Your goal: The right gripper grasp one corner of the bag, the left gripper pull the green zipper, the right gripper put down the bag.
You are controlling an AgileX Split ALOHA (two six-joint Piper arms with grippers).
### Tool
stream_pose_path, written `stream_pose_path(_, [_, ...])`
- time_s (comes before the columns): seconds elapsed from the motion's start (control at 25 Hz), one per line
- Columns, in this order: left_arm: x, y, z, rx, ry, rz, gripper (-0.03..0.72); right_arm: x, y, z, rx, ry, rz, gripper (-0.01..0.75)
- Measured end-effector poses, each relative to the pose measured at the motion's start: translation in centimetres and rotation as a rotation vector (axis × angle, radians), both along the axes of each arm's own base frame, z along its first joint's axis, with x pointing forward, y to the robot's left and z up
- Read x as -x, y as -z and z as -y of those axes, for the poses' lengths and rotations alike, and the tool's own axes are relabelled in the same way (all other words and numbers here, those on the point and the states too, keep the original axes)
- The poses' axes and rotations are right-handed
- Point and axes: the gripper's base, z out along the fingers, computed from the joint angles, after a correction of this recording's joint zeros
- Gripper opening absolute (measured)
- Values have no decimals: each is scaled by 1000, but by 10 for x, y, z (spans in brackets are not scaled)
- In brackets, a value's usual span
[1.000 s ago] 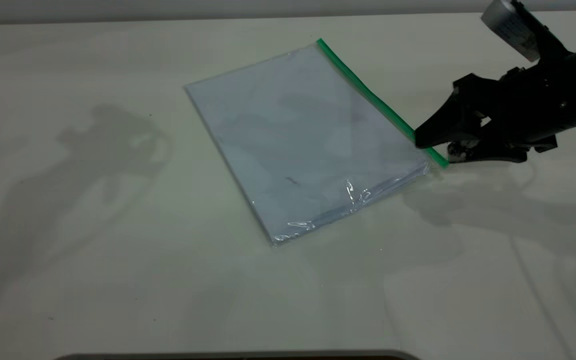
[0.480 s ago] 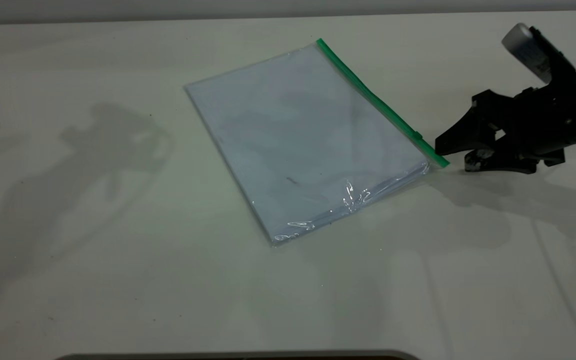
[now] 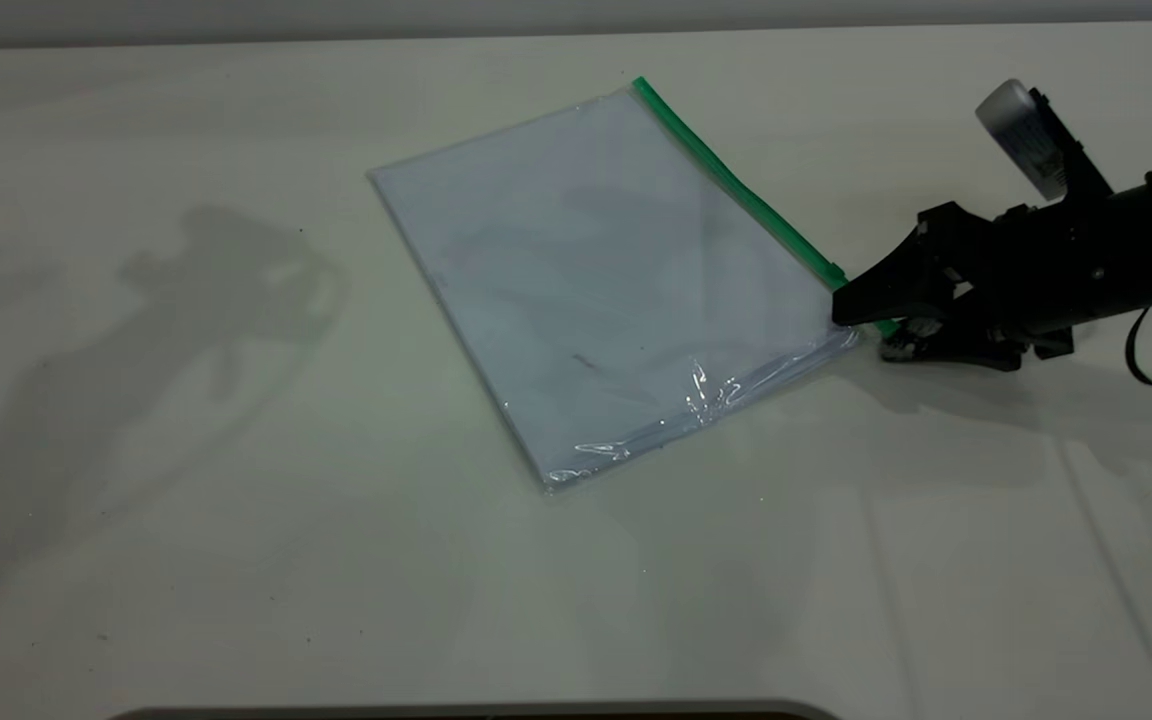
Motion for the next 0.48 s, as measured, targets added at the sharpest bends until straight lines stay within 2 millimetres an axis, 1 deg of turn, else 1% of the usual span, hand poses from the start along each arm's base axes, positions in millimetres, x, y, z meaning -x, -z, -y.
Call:
stream_pose_path(0.08, [0, 0, 0, 0, 0, 0, 590, 1, 4, -1, -12, -2, -6, 591])
stream_pose_path(0.24, [-1, 0, 0, 1, -4, 7, 590, 1, 3, -2, -35, -6, -3, 591])
stream_pose_path(0.48, [-1, -1, 0, 6, -9, 13, 590, -7, 1, -2, -36, -11, 29, 591])
